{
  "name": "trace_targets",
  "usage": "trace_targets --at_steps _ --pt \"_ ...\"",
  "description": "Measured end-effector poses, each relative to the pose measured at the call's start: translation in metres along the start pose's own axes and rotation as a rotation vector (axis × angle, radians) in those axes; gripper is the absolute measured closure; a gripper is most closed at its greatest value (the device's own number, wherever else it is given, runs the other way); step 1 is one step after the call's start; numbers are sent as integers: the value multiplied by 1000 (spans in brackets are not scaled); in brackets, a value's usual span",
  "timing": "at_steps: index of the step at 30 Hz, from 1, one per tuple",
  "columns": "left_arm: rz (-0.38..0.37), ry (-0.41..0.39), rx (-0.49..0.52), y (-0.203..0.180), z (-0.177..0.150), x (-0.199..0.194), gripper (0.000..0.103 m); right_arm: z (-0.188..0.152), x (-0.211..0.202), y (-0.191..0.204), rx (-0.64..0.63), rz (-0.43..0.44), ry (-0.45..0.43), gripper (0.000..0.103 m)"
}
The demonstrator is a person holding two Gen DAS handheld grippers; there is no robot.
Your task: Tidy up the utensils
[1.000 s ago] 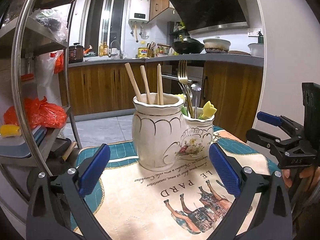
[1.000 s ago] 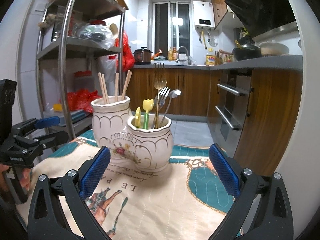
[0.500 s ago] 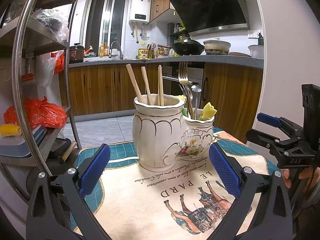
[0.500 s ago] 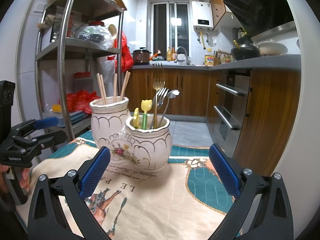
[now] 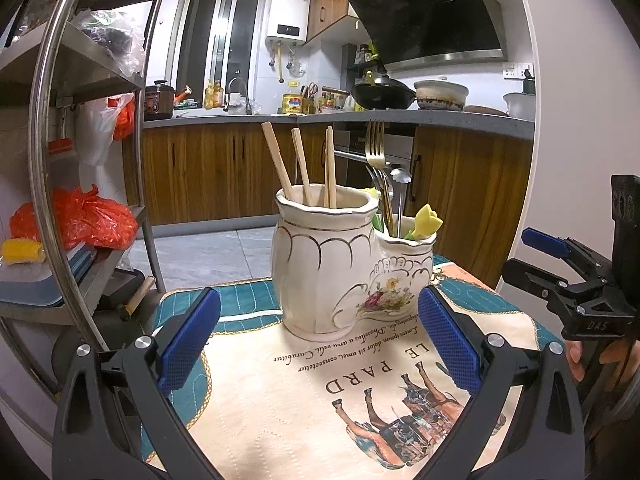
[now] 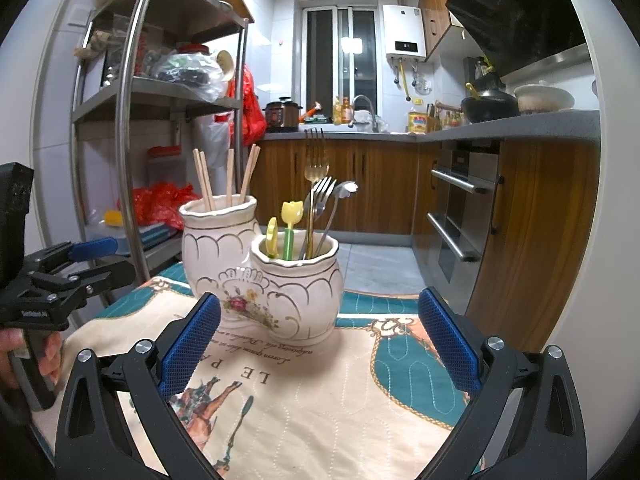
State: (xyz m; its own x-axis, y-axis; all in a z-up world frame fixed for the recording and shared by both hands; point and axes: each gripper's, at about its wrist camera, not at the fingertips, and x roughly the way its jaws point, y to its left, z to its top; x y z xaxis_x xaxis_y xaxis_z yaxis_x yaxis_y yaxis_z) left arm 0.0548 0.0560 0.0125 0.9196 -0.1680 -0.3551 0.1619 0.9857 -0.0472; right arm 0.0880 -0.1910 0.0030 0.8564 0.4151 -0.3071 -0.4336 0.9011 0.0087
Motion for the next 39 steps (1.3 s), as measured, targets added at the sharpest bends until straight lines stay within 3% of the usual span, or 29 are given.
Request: trace_targets --at_steps 39 --pt "43 -13 18 -5 0 -2 6 0 -1 -1 4 -16 -7 5"
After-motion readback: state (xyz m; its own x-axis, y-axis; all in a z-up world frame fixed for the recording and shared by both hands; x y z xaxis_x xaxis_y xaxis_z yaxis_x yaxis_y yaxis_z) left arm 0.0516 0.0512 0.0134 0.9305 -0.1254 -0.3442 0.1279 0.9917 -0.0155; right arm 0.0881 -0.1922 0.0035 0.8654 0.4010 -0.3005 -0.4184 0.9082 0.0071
